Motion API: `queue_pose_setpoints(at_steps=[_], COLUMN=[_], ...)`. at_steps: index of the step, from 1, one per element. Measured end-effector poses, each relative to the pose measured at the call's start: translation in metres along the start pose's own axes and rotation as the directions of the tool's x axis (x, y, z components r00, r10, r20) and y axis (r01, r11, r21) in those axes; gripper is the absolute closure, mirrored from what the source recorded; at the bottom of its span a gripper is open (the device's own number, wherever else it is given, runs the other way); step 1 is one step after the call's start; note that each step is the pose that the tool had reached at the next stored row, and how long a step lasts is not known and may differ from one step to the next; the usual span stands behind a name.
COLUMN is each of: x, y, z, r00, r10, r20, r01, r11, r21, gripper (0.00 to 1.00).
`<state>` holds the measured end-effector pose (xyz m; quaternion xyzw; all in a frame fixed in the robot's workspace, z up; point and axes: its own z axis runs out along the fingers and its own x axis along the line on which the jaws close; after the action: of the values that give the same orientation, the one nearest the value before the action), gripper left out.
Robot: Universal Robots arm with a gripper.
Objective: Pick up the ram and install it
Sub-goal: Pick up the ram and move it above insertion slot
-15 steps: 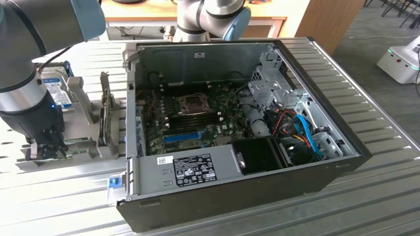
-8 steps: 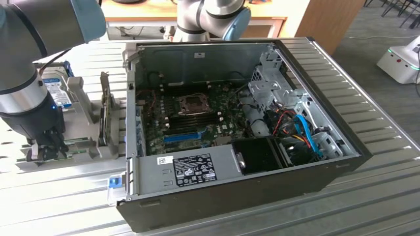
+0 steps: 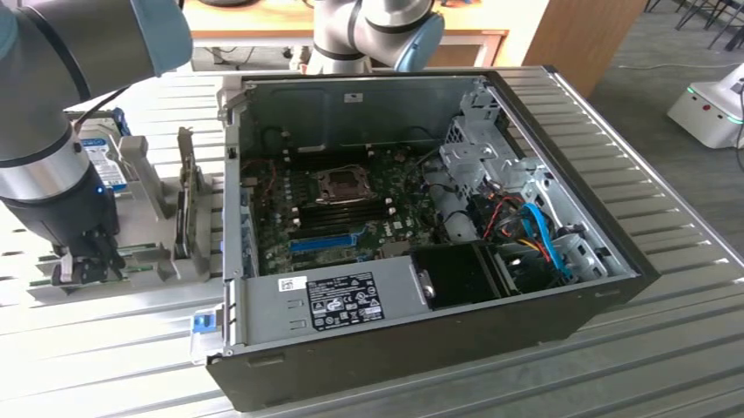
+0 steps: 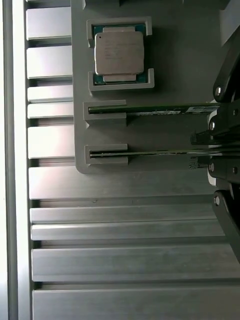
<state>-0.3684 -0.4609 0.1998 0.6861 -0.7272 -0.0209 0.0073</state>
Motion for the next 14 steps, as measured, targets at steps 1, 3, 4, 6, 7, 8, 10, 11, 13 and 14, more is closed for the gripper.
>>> queue_pose_setpoints(at_steps=[1,3,4,6,7,8,10,11,13,14], x=[0.0000,0.0000,0.0000,-0.0004,-0.0006,-0.0008,-0.0009,-0.0009,-0.0010,-0.0010], y=[0.0000,0.0000,0.0000,-0.0001,-0.0002,-0.0001,0.0000,0.0000,0.0000,0.0000], z=[0.0000,0.0000,0.0000,0.0000,0.0000,0.0001,0.0001,0.0001,0.0001,0.0001], r00=[1.0000,1.0000,1.0000,1.0000,1.0000,1.0000,1.0000,1.0000,1.0000,1.0000], r10=[0.000,0.000,0.000,0.000,0.000,0.000,0.000,0.000,0.000,0.000], r20=[0.0000,-0.0001,-0.0001,0.0000,0.0000,-0.0001,-0.0001,-0.0002,-0.0001,-0.0001], r01=[0.000,0.000,0.000,0.000,0.000,0.000,0.000,0.000,0.000,0.000], r11=[1.0000,1.0000,1.0000,1.0000,1.0000,1.0000,1.0000,1.0000,1.0000,1.0000], r21=[0.0000,0.0000,-0.0001,-0.0001,0.0000,-0.0001,-0.0001,-0.0002,-0.0001,-0.0001], gripper=[0.76,0.76,0.76,0.76,0.76,0.76,0.76,0.76,0.76,0.76])
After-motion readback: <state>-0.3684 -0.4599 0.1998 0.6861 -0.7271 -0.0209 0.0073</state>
